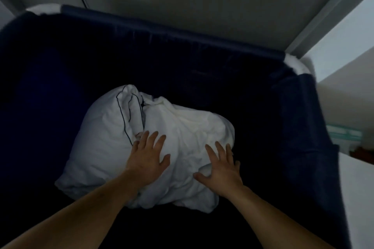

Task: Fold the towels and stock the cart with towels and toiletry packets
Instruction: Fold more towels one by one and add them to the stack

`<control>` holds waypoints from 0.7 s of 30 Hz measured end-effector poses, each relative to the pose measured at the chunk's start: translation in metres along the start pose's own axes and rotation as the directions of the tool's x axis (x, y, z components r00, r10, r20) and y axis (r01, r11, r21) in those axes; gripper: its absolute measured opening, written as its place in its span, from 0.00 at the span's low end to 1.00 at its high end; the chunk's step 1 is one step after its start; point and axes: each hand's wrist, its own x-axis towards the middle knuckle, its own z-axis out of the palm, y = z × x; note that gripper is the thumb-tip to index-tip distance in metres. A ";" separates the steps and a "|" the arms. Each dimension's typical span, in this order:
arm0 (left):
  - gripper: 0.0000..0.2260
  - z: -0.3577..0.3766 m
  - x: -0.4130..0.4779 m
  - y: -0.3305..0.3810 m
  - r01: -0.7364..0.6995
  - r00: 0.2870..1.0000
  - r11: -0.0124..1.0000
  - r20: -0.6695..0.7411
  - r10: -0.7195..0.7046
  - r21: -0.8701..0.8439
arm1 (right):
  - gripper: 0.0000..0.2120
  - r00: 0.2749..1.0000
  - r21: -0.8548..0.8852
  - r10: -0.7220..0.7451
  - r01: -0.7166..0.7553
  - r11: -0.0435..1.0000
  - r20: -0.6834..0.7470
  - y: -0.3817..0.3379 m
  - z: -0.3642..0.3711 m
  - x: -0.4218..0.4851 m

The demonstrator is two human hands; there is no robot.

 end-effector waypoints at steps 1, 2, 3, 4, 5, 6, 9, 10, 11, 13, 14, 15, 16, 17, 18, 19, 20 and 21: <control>0.43 0.012 0.011 -0.003 -0.007 1.000 1.000 0.004 0.007 -0.015 | 0.52 1.000 -0.001 0.010 -0.010 1.000 0.015 0.001 0.011 0.014; 0.43 0.025 0.021 -0.007 -0.015 1.000 1.000 0.008 0.015 -0.026 | 0.53 0.999 0.000 0.017 -0.017 1.000 0.027 0.003 0.021 0.028; 0.43 0.037 0.032 -0.011 -0.021 1.000 0.999 0.014 0.021 -0.035 | 0.54 0.999 0.005 0.026 -0.026 1.000 0.036 0.004 0.031 0.043; 0.43 0.048 0.044 -0.014 -0.027 0.999 0.999 0.022 0.028 -0.038 | 0.55 0.998 0.010 0.039 -0.040 0.999 0.039 0.006 0.041 0.060; 0.42 0.058 0.055 -0.018 -0.036 0.999 0.999 0.028 0.037 -0.034 | 0.57 0.998 0.011 0.058 -0.058 0.998 0.039 0.007 0.052 0.077; 0.42 0.067 0.067 -0.021 -0.047 0.998 0.999 0.027 0.048 -0.027 | 0.57 0.996 0.008 0.077 -0.077 0.997 0.041 0.008 0.062 0.096; 0.41 0.089 0.106 -0.028 -0.094 0.995 0.995 -0.030 0.093 -0.027 | 0.59 0.990 0.013 0.121 -0.123 0.992 0.072 0.009 0.090 0.153; 0.40 0.096 0.120 -0.030 -0.113 0.993 0.993 -0.045 0.112 -0.024 | 0.60 0.989 0.013 0.126 -0.127 0.992 0.080 0.010 0.098 0.173; 0.40 0.103 0.131 -0.032 -0.131 0.990 0.991 -0.053 0.130 -0.016 | 0.62 0.989 0.007 0.125 -0.126 0.992 0.080 0.010 0.104 0.192; 0.39 0.120 0.150 -0.036 -0.154 0.987 0.988 -0.055 0.153 -0.008 | 0.64 0.992 -0.024 0.122 -0.121 0.992 0.044 0.011 0.115 0.229; 0.38 0.128 0.157 -0.038 -0.157 0.986 0.987 -0.055 0.156 -0.010 | 0.65 0.992 -0.046 0.122 -0.121 0.992 0.021 0.012 0.120 0.244; 0.37 0.136 0.163 -0.040 -0.158 0.986 0.987 -0.061 0.157 -0.017 | 0.67 0.992 -0.065 0.126 -0.126 0.990 0.005 0.013 0.125 0.258; 0.37 0.144 0.167 -0.042 -0.160 0.985 0.987 -0.074 0.157 -0.034 | 0.68 0.991 -0.074 0.136 -0.136 0.988 -0.001 0.014 0.131 0.270; 0.37 0.150 0.171 -0.043 -0.161 0.984 0.985 -0.088 0.155 -0.060 | 0.69 0.989 -0.069 0.146 -0.145 0.987 0.001 0.014 0.137 0.280; 0.37 0.154 0.174 -0.044 -0.160 0.984 0.983 -0.095 0.152 -0.086 | 0.69 0.988 -0.050 0.154 -0.153 0.987 0.011 0.014 0.143 0.288; 0.37 0.158 0.176 -0.045 -0.157 0.984 0.982 -0.101 0.146 -0.108 | 0.66 0.987 -0.025 0.158 -0.157 0.987 0.019 0.014 0.148 0.295; 0.37 0.160 0.179 -0.045 -0.156 0.983 0.980 -0.112 0.142 -0.124 | 0.62 0.987 0.000 0.158 -0.158 0.987 0.013 0.013 0.152 0.300; 0.37 0.162 0.180 -0.044 -0.162 0.981 0.977 -0.129 0.144 -0.137 | 0.55 0.988 0.022 0.157 -0.157 0.987 -0.011 0.012 0.153 0.303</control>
